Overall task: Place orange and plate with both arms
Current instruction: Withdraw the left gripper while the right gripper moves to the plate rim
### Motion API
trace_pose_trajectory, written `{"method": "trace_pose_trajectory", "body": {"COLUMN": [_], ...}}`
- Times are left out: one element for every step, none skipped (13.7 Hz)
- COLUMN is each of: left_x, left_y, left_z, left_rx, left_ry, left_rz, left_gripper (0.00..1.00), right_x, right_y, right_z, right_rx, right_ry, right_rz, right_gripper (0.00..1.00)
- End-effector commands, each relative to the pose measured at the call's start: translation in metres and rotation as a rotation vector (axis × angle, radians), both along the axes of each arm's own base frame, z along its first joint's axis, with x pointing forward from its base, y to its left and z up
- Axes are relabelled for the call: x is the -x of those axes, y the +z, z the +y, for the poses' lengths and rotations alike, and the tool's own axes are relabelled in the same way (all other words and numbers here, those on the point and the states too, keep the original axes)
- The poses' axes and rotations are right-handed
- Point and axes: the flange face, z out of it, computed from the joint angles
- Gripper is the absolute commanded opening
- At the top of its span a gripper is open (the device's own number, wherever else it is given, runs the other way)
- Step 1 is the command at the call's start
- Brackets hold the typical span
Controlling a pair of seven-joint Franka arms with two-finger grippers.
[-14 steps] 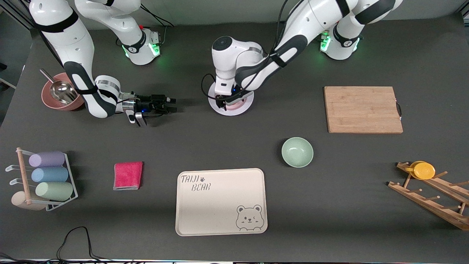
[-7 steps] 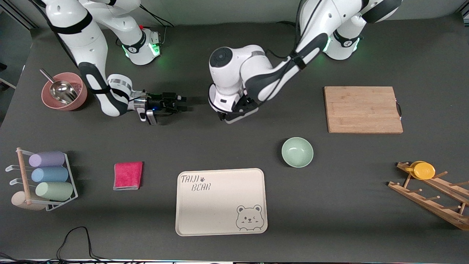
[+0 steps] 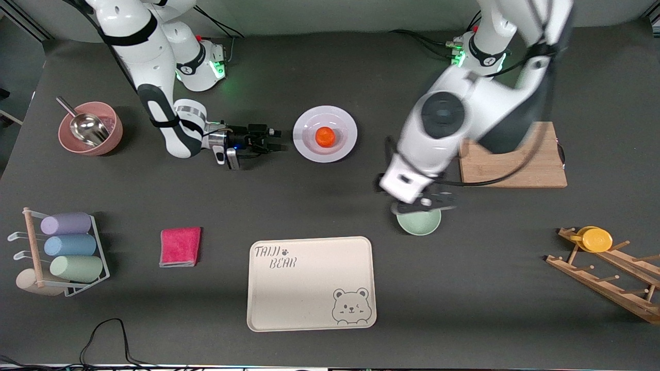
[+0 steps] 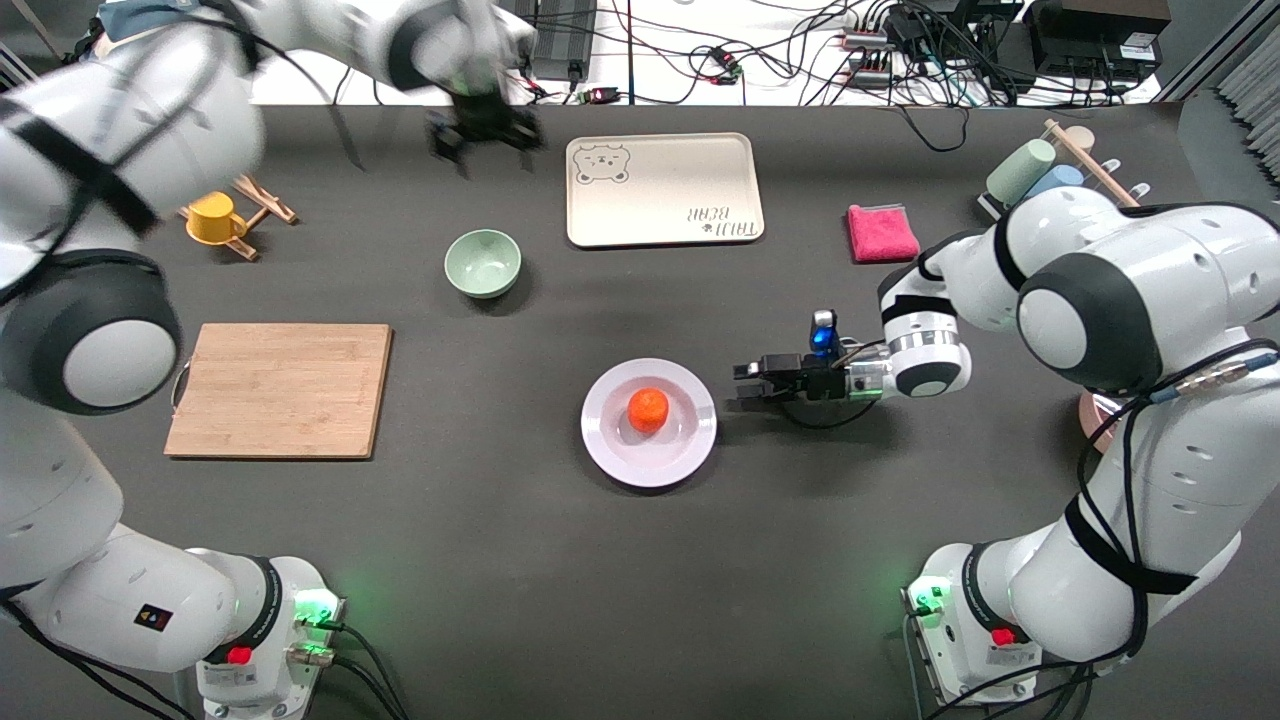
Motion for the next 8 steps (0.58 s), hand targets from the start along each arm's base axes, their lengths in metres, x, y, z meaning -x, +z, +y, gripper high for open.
{"method": "trace_pose_trajectory", "body": {"left_x": [0.001, -0.003, -0.005, 0.005, 0.013, 0.022, 0.033, 0.044], "left_y": [0.057, 0.078, 0.095, 0.116, 0.126, 0.137, 0.142, 0.148], "left_z": [0.094, 0.143, 0.192, 0.225, 0.248, 0.271, 0.281, 0.286], "left_rx": [-0.026, -0.027, -0.033, -0.029, -0.026, -0.02, -0.009, -0.006], "left_ry": [-0.188, -0.202, -0.192, -0.222, -0.225, -0.196, -0.186, -0.183], "left_rz": [0.021, 0.001, -0.01, -0.005, 0.01, 0.01, 0.007, -0.005], "left_gripper": [1.0, 1.0, 1.0, 1.0, 1.0, 1.0, 1.0, 1.0], "right_x": [0.011, 0.014, 0.015, 0.015, 0.016, 0.015, 0.015, 0.015], "right_y": [-0.011, -0.013, -0.016, -0.016, -0.016, -0.016, -0.016, -0.017], "right_z": [0.016, 0.021, 0.022, 0.022, 0.022, 0.022, 0.022, 0.022], "right_rx": [0.019, 0.021, 0.024, 0.026, 0.027, 0.026, 0.026, 0.027], "right_ry": [-0.017, -0.018, -0.023, -0.024, -0.022, -0.023, -0.023, -0.022], "right_rz": [-0.021, -0.026, -0.027, -0.027, -0.027, -0.03, -0.03, -0.028], "right_gripper": [1.0, 1.0, 1.0, 0.91, 0.79, 0.65, 0.53, 0.45]}}
